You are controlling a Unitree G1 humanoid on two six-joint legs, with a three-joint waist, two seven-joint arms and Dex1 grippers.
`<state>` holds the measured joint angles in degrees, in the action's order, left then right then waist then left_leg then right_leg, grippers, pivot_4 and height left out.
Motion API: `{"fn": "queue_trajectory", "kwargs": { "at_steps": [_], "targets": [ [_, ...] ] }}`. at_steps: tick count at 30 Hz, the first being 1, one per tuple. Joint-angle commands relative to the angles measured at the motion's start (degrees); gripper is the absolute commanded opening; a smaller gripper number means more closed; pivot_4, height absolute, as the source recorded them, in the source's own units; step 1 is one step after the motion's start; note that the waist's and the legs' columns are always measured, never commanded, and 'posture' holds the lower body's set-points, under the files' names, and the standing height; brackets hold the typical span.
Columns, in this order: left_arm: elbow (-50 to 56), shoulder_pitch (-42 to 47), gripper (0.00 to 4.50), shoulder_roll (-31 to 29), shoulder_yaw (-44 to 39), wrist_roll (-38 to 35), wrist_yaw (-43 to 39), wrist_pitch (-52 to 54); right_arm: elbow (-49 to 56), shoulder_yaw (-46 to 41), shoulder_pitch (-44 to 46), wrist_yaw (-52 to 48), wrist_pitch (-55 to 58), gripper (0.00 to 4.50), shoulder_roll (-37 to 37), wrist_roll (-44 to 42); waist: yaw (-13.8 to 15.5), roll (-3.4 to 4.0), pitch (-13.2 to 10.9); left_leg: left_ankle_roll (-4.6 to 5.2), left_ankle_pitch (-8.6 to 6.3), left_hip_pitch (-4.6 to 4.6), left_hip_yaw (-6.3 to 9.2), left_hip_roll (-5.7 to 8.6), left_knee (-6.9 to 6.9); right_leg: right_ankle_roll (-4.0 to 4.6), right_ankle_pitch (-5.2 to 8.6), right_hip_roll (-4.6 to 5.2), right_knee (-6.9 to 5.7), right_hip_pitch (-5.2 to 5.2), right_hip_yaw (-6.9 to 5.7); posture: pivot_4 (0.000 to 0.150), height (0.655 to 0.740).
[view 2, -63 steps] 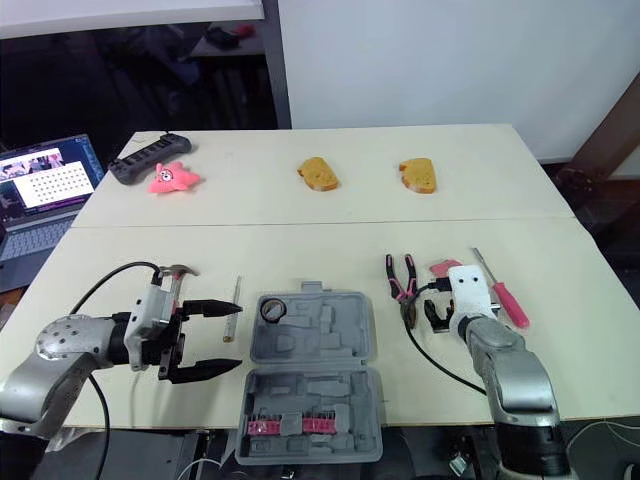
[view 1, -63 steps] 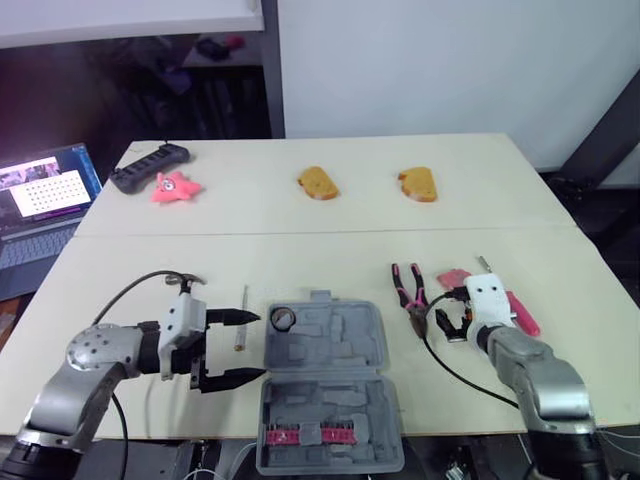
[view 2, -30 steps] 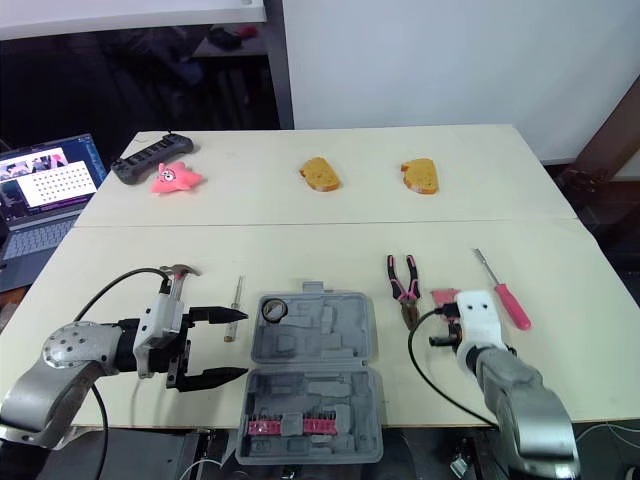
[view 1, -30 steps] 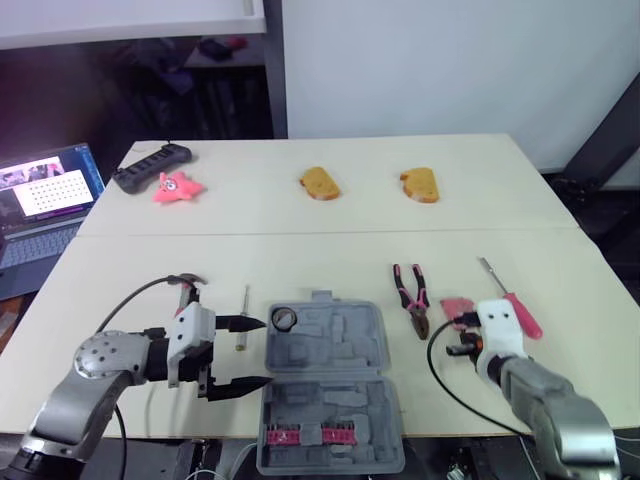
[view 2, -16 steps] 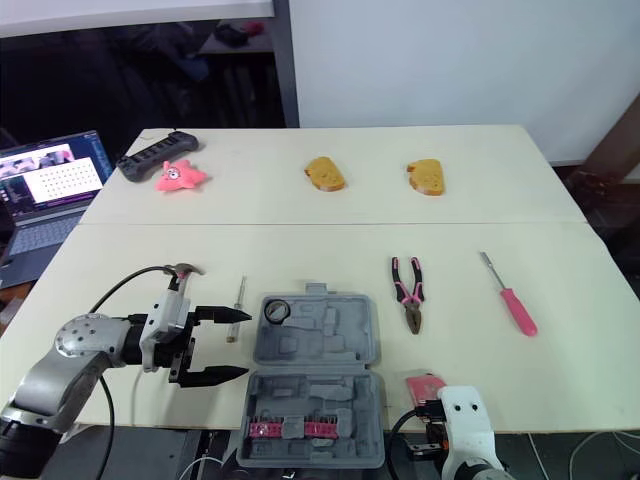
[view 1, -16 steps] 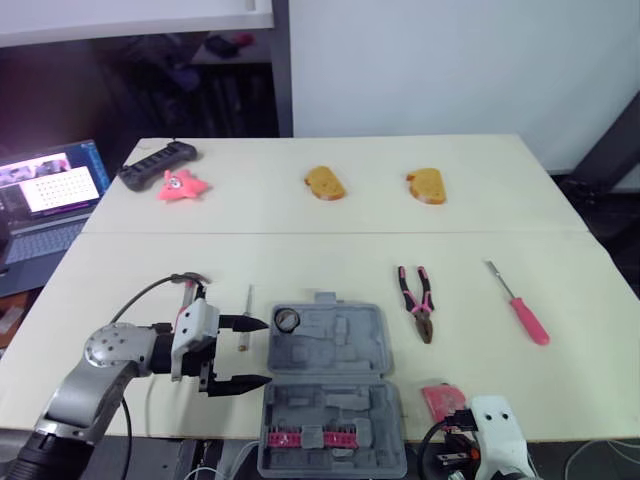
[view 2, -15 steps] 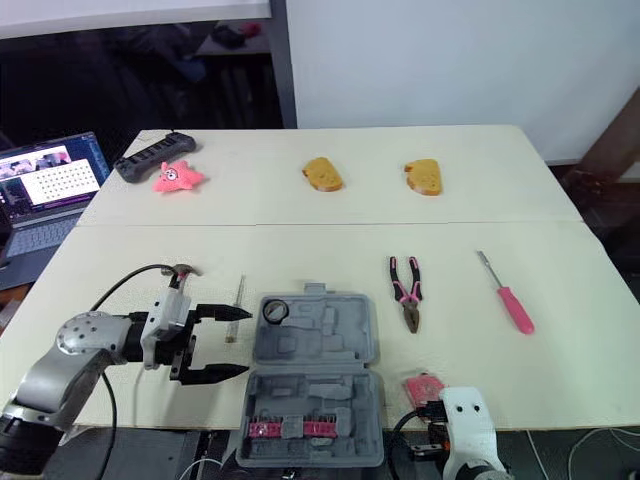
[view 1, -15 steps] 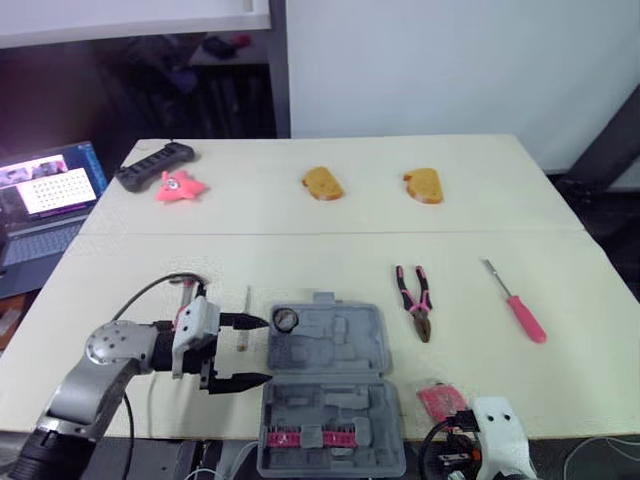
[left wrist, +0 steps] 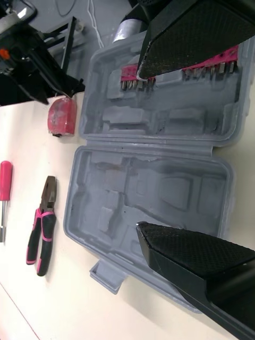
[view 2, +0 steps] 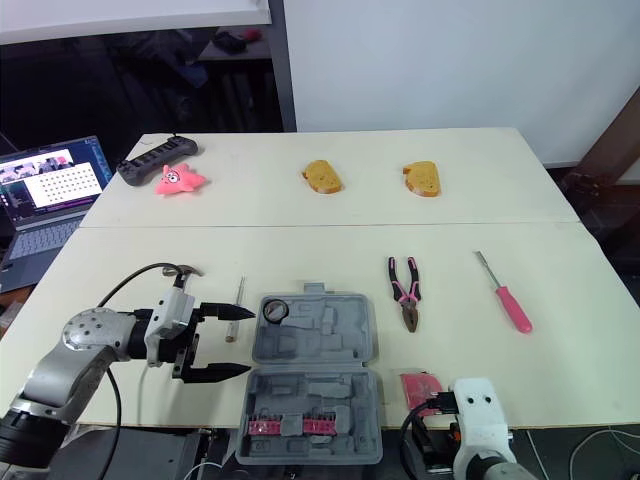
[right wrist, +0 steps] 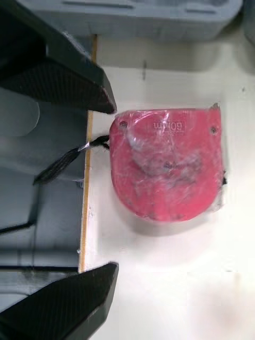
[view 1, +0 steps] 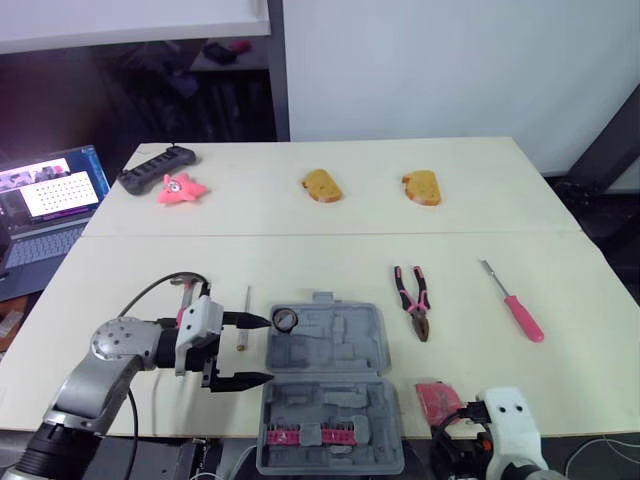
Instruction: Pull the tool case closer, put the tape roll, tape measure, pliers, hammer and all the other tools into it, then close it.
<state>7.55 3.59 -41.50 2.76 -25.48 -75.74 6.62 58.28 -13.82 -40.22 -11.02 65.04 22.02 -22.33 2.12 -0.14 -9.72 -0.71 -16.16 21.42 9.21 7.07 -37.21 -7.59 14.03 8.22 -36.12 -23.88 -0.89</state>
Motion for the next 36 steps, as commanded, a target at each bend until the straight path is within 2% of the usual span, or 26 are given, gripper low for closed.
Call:
{"fn": "queue_trajectory", "kwargs": {
  "at_steps": [1, 4, 7, 11, 16, 19, 22, 31, 36],
  "targets": [
    [1.1, -0.3, 4.5, 0.0, -0.8, 0.0, 0.4, -1.2, 1.7, -6.3, -0.5, -7.3, -4.6, 4.49, 7.6, -6.2, 0.0, -0.01, 0.0, 0.0, 0.0, 0.0, -0.01, 0.0, 0.0, -0.01, 0.0, 0.0, 0.01, 0.01, 0.01, 0.15, 0.7219],
    [1.3, -0.2, 4.5, -0.1, -1.2, -0.4, 0.8, -0.8, 1.7, -12.7, 0.6, -18.1, -10.9, 4.49, 18.1, -12.6, 0.0, -0.06, 0.0, 0.02, -0.01, -0.02, -0.12, -0.05, 0.0, -0.03, 0.0, -0.02, 0.02, 0.02, 0.05, 0.15, 0.7219],
    [0.8, -0.1, 4.5, -0.3, -1.2, -0.2, 0.7, -1.2, -1.4, -14.5, 3.0, -32.3, -19.6, 4.49, 29.8, -9.1, 0.0, -0.11, -0.1, 0.05, -0.03, -0.06, -0.29, -0.21, -0.04, -0.04, 0.0, -0.15, 0.06, 0.08, 0.06, 0.15, 0.7219],
    [1.5, -0.4, 4.5, -0.7, -1.1, -0.5, 0.4, -1.2, -14.4, -8.4, 7.9, -47.7, -38.0, 4.49, 43.3, 0.6, 0.0, -0.35, -0.2, 0.09, -0.06, -0.1, -0.51, -0.48, -0.04, 0.08, -0.08, -0.37, 0.26, 0.18, 0.09, 0.15, 0.7219],
    [2.4, -1.1, 4.5, -1.2, -1.6, -0.8, 0.2, -1.3, -27.1, 2.4, 15.0, -57.0, -56.1, 4.49, 49.8, 10.5, 0.0, -0.34, -0.3, 0.13, -0.1, -0.05, -0.69, -0.67, 0.0, 0.32, -0.27, -0.5, 0.67, 0.2, 0.1, 0.15, 0.7219],
    [4.3, -2.9, 4.5, -2.2, -2.7, -0.9, 0.3, -1.6, -34.5, 12.2, 23.9, -59.6, -62.8, 4.49, 48.1, 15.0, -0.5, -0.4, -0.4, 0.18, -0.14, -0.08, -0.92, -0.74, -0.01, 0.34, -0.4, -0.53, 0.82, 0.18, 0.27, 0.15, 0.7219],
    [7.2, -5.6, 4.5, -3.2, -4.1, -1.5, 0.1, -2.2, -39.2, 17.7, 29.9, -57.8, -65.6, 4.49, 44.3, 19.4, -0.7, -0.4, -0.4, 0.2, -0.15, -0.07, -1.01, -0.77, 0.01, 0.39, -0.42, -0.55, 0.9, 0.16, 0.38, 0.15, 0.7219],
    [9.6, -8.8, 4.5, -3.4, -6.8, -2.4, 0.9, -3.9, -46.2, 24.0, 35.0, -57.0, -69.7, 4.49, 39.6, 24.4, 0.0, -0.35, -0.4, 0.2, -0.15, -0.02, -1.14, -0.78, -0.02, 0.44, -0.46, -0.6, 0.83, 0.0, 0.54, 0.15, 0.7219],
    [9.7, -9.6, 4.5, -3.8, -7.5, -2.2, 1.0, -4.2, -49.9, 24.8, 35.6, -57.1, -72.8, 4.49, 37.6, 23.5, 0.0, -0.35, -0.4, 0.2, -0.15, -0.03, -1.18, -0.77, -0.02, 0.44, -0.47, -0.61, 0.82, -0.02, 0.59, 0.15, 0.7219]
  ]
}}
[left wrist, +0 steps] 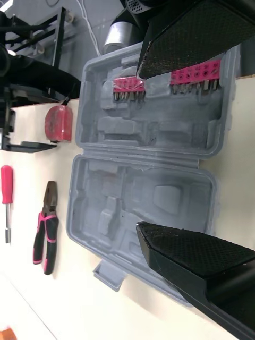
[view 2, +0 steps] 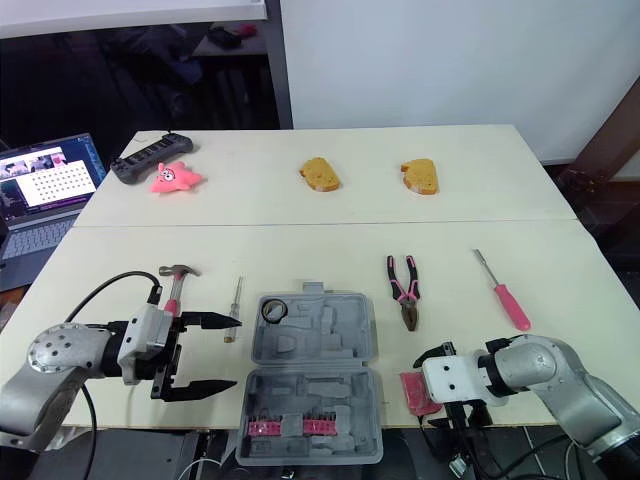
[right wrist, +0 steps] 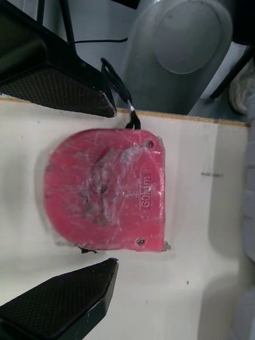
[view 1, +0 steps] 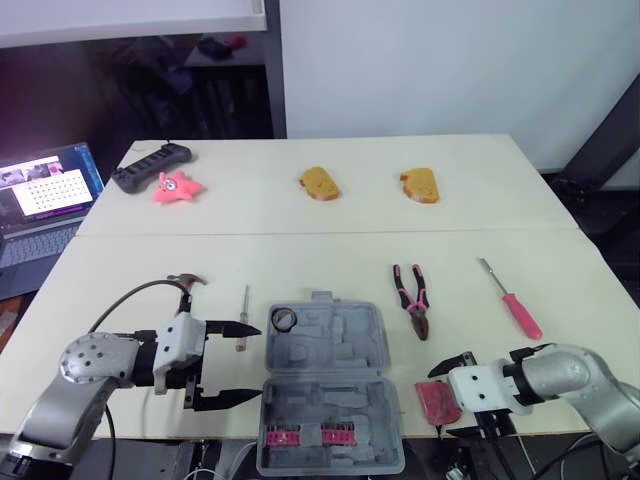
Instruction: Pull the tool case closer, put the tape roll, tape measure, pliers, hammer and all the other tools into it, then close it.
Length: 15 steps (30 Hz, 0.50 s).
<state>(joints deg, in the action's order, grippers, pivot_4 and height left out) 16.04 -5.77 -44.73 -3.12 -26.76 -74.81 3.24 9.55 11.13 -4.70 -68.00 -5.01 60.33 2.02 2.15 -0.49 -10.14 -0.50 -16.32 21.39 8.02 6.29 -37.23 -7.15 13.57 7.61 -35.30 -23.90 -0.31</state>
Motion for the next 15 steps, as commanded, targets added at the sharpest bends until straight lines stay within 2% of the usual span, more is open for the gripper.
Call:
{"fn": "queue_trajectory", "kwargs": {
  "at_steps": [1, 4, 7, 9, 15],
  "targets": [
    [1.2, -0.2, 4.5, -0.6, -1.7, -0.9, 0.0, -0.8, -1.8, -0.1, 0.1, -0.1, -3.7, 4.49, -1.0, -0.9, 0.0, 0.0, 0.0, 0.0, 0.0, 0.0, 0.0, -0.01, 0.0, 0.0, 0.0, -0.01, 0.0, 0.0, 0.0, 0.15, 0.7219],
    [1.1, 0.2, 4.5, -0.8, -1.7, -1.0, 0.1, -0.5, -3.1, -0.1, 0.1, -0.1, -4.6, 4.49, -1.7, -1.3, 0.0, 0.0, 0.0, 0.0, 0.0, -0.01, -0.01, -0.01, 0.0, 0.0, 0.0, -0.01, -0.03, -0.01, 0.01, 0.15, 0.7219],
    [1.1, 0.9, 4.5, -1.0, -1.6, -1.1, 0.3, -0.1, -3.8, -0.2, 0.0, -0.2, -5.3, 3.71, -2.1, -1.9, 0.0, 0.0, 0.0, 0.0, 0.0, -0.01, -0.01, 0.0, 0.0, 0.0, 0.0, -0.01, -0.03, -0.01, 0.01, 0.15, 0.7219],
    [1.0, 1.4, 4.5, -1.0, -1.4, -1.0, 0.4, 0.2, -3.8, -0.6, 0.0, -0.1, -5.0, 2.87, -2.5, -3.0, 0.0, 0.0, 0.0, 0.0, 0.0, -0.01, -0.01, -0.01, 0.0, 0.0, -0.01, -0.02, -0.04, -0.01, 0.01, 0.15, 0.7219],
    [1.0, 2.9, 4.5, -0.7, -0.5, -0.8, 1.1, 1.3, -2.6, -2.2, 0.6, -0.1, -5.0, 2.86, -2.2, -4.3, 0.0, 0.02, 0.0, 0.0, 0.0, -0.01, -0.02, -0.01, 0.0, -0.01, -0.02, -0.02, -0.05, -0.03, 0.03, 0.15, 0.7219]
  ]
}}
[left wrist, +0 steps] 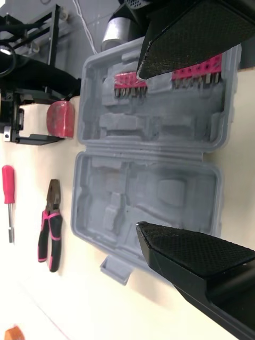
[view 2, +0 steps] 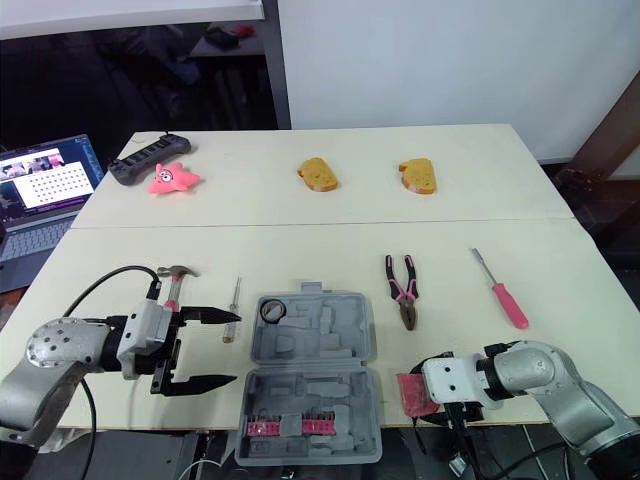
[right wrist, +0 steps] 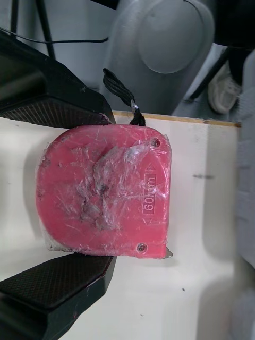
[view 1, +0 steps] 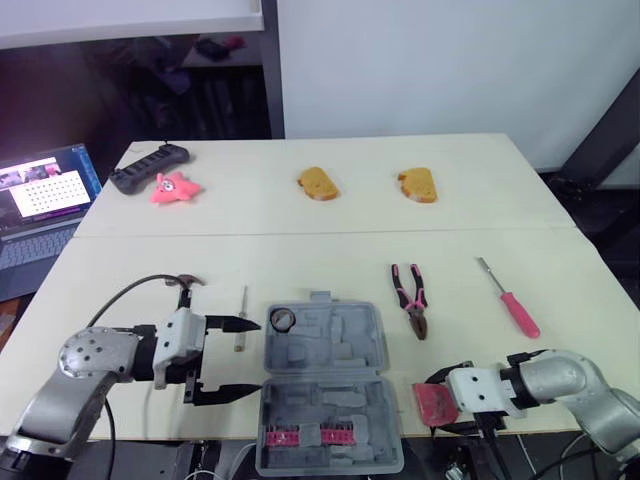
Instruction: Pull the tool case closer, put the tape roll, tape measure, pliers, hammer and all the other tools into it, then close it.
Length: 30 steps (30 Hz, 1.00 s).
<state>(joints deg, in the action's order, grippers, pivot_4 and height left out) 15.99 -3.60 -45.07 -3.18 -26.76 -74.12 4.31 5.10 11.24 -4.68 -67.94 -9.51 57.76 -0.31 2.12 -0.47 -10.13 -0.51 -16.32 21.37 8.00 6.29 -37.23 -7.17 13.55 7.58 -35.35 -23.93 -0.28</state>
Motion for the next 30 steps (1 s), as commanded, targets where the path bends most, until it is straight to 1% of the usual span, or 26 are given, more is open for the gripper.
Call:
{"fn": "queue_trajectory", "kwargs": {
  "at_steps": [1, 2, 5, 7, 9, 10, 11, 13, 16, 17, 18, 21, 23, 28, 30],
  "targets": [
    [0.9, 0.9, 4.5, -0.2, -0.4, -0.8, 0.5, 0.4, 3.2, -2.9, 0.8, -0.4, 0.8, 2.86, 0.5, -3.0, 0.0, 0.0, 0.0, 0.0, 0.0, 0.0, 0.0, 0.0, 0.0, 0.0, 0.0, 0.0, 0.0, 0.0, 0.0, 0.15, 0.7219],
    [0.8, 1.1, 4.5, -0.2, -0.5, -0.7, 0.8, 0.5, 5.6, -3.8, 1.3, -0.9, 3.0, 2.86, 0.8, -4.6, 0.0, 0.0, 0.0, 0.0, 0.0, 0.0, 0.0, 0.0, 0.0, -0.01, 0.0, 0.0, 0.0, 0.0, 0.0, 0.15, 0.7219],
    [-0.2, 1.6, 4.5, -0.1, -0.9, -0.2, 1.9, 0.7, 17.4, -6.1, 7.2, -2.2, 18.9, 2.86, 2.0, -13.7, -0.3, 0.16, -0.1, -0.01, 0.0, 0.02, -0.01, -0.01, -0.01, 0.01, -0.02, -0.01, -0.05, -0.06, 0.04, 0.15, 0.7219],
    [-1.1, 1.9, 4.5, -0.2, -0.9, 0.3, 2.0, 0.3, 22.4, -5.3, 12.2, -2.3, 28.5, 2.86, 2.5, -16.9, -0.5, 0.18, -0.1, -0.02, 0.01, 0.05, -0.07, -0.04, 0.0, 0.06, -0.04, -0.02, -0.09, -0.15, 0.11, 0.15, 0.7219],
    [-2.2, 2.4, 4.5, 0.1, -0.9, 0.5, 2.6, 0.4, 25.2, -0.6, 21.8, -2.5, 36.9, 2.86, 1.4, -15.8, -0.7, 0.16, -0.1, -0.02, 0.01, 0.05, -0.07, -0.1, 0.02, 0.06, -0.05, -0.07, -0.07, -0.17, 0.1, 0.15, 0.7219],
    [-2.9, 2.8, 4.5, 0.2, -0.8, 0.7, 2.7, 0.1, 25.2, 3.0, 27.4, -1.6, 42.6, 2.86, -0.3, -13.9, -0.8, 0.13, -0.1, -0.02, 0.01, 0.1, -0.04, -0.1, 0.02, 0.06, -0.05, -0.09, -0.06, -0.21, 0.08, 0.15, 0.7219],
    [-3.8, 3.4, 4.5, 0.5, -0.5, 1.0, 2.7, -0.2, 22.9, 8.0, 34.1, 0.0, 47.2, 2.86, -3.5, -9.8, -1.0, 0.12, -0.1, -0.03, 0.01, 0.12, -0.05, -0.1, 0.02, 0.02, -0.07, -0.08, -0.05, -0.24, 0.08, 0.15, 0.7219],
    [-4.9, 4.2, 4.5, 0.8, -0.1, 1.5, 2.7, -0.7, 19.2, 14.9, 42.2, 2.0, 52.7, 2.86, -7.6, -4.5, -1.5, 0.08, -0.1, -0.06, 0.02, 0.14, -0.06, -0.1, 0.01, -0.01, -0.11, -0.08, -0.06, -0.29, 0.08, 0.15, 0.7219],
    [-6.3, 5.0, 4.5, 1.1, 0.5, 2.3, 2.5, -1.6, 14.5, 22.3, 48.6, 1.2, 54.4, 2.86, -10.9, 0.3, -1.3, 0.01, 0.0, -0.15, 0.07, 0.37, 0.02, -0.06, 0.01, 0.01, -0.17, -0.05, -0.1, -0.54, 0.03, 0.15, 0.7219],
    [-6.6, 5.1, 4.5, 1.2, 0.5, 2.4, 2.4, -1.9, 11.9, 25.8, 51.0, 0.7, 53.7, 2.86, -12.4, 3.0, -1.5, 0.01, 0.0, -0.2, 0.1, 0.38, 0.01, -0.02, 0.0, -0.1, -0.23, -0.02, -0.11, -0.55, 0.03, 0.15, 0.7219],
    [-6.8, 5.2, 4.5, 1.3, 0.6, 2.5, 2.4, -2.2, 10.1, 28.1, 52.6, 0.4, 53.2, 2.86, -13.4, 4.9, -1.6, 0.01, 0.0, -0.39, 0.21, 0.46, -0.02, 0.01, 0.0, -0.19, -0.28, -0.01, -0.1, -0.63, 0.04, 0.15, 0.7219],
    [-7.2, 5.2, 4.5, 1.6, 0.6, 2.4, 2.2, -2.9, 4.4, 35.1, 56.4, -1.3, 52.4, 2.86, -16.6, 10.1, -1.8, 0.01, 0.0, -0.42, 0.22, 0.9, -0.03, 0.02, -0.09, -0.22, -0.32, 0.0, -0.09, -1.03, 0.05, 0.15, 0.7219],
    [-7.4, 5.1, 4.5, 1.7, 0.7, 2.5, 2.2, -3.3, 2.8, 36.6, 57.0, -1.9, 51.6, 2.86, -17.3, 11.9, -1.9, 0.01, 0.0, -0.45, 0.24, 1.07, -0.04, 0.02, -0.13, -0.19, -0.35, -0.01, -0.18, -1.26, 0.05, 0.15, 0.7219],
    [-8.1, 4.3, 4.5, 1.8, 0.6, 2.7, 2.3, -4.7, 1.0, 38.9, 56.9, -3.2, 50.0, 2.86, -18.9, 15.8, -2.1, 0.02, 0.0, -0.55, 0.3, 1.08, -0.04, 0.0, -0.13, -0.12, -0.41, -0.04, -0.24, -1.29, 0.05, 0.15, 0.7219],
    [-8.3, 4.2, 4.5, 1.9, 0.6, 2.9, 2.4, -5.1, 0.5, 39.6, 56.5, -3.6, 49.3, 2.86, -19.4, 17.2, -2.6, 0.02, 0.0, -0.6, 0.33, 1.05, -0.03, -0.01, -0.18, -0.11, -0.42, -0.05, -0.4, -1.31, 0.05, 0.15, 0.7219]
  ]
}}
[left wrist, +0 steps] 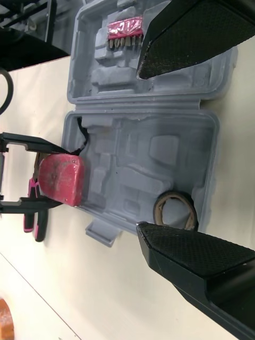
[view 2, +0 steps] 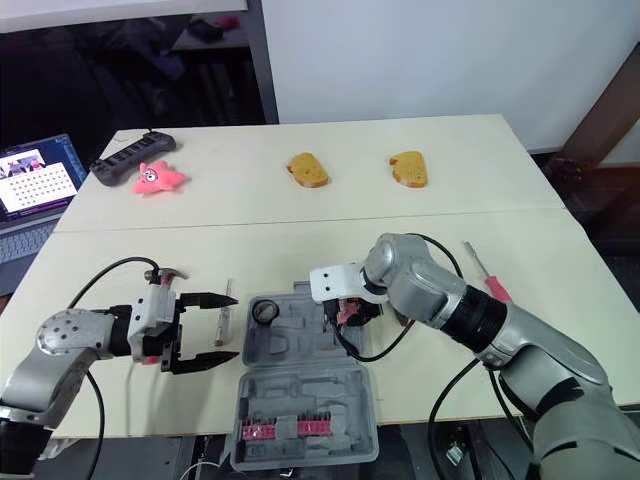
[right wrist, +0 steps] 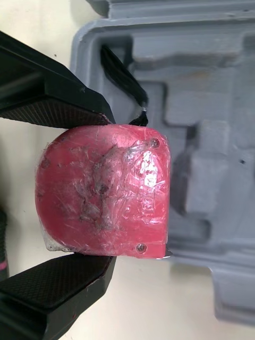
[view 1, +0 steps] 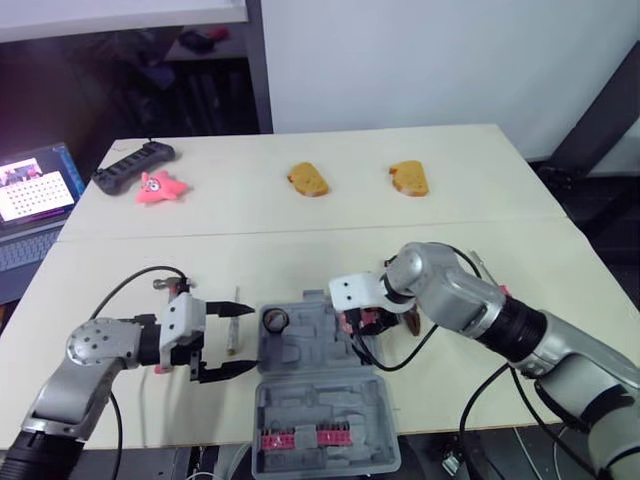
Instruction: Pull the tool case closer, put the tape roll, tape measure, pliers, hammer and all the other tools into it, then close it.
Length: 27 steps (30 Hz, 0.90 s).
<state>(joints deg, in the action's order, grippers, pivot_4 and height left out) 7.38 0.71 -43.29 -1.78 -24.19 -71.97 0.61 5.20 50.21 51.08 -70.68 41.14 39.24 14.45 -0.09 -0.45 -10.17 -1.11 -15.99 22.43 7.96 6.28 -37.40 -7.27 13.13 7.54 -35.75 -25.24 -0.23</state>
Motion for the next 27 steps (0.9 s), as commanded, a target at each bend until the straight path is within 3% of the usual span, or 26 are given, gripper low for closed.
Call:
{"fn": "queue_trajectory", "kwargs": {
  "at_steps": [1, 16, 19, 27],
  "targets": [
    [0.3, -0.2, 4.5, 0.2, -0.7, 0.3, 0.3, -1.5, 0.1, 0.6, 0.6, -0.8, -1.3, 2.86, -1.5, 2.8, -0.5, 0.0, 0.0, -0.02, 0.01, -0.01, 0.0, 0.0, -0.01, 0.0, 0.0, 0.0, -0.11, -0.02, 0.0, 0.15, 0.7219],
    [0.4, -0.6, 4.5, 0.7, -0.4, 0.2, 0.6, -2.0, -2.5, -0.8, -1.2, -0.6, 0.1, 2.86, -6.4, 5.8, -0.7, 0.01, 0.0, -0.11, 0.06, -0.03, 0.0, -0.01, -0.05, 0.03, 0.0, -0.02, -0.31, -0.11, 0.02, 0.15, 0.7219],
    [0.7, -0.8, 4.5, 0.6, -0.4, 0.2, 0.5, -1.9, -2.2, -1.3, -1.5, -0.7, 0.3, 4.35, -6.7, 6.2, -0.8, 0.0, 0.0, -0.11, 0.06, -0.03, 0.01, -0.01, -0.05, 0.03, 0.0, -0.02, -0.32, -0.11, 0.02, 0.15, 0.7219],
    [0.5, -0.4, 4.5, 0.7, 0.1, 0.2, 0.2, -1.8, 3.4, -7.3, -1.7, -2.3, 4.6, 4.44, -6.4, 2.8, -0.8, 0.01, 0.0, -0.11, 0.07, -0.03, 0.0, -0.01, -0.05, 0.03, 0.0, -0.02, -0.33, -0.13, 0.03, 0.15, 0.7219]
  ]
}}
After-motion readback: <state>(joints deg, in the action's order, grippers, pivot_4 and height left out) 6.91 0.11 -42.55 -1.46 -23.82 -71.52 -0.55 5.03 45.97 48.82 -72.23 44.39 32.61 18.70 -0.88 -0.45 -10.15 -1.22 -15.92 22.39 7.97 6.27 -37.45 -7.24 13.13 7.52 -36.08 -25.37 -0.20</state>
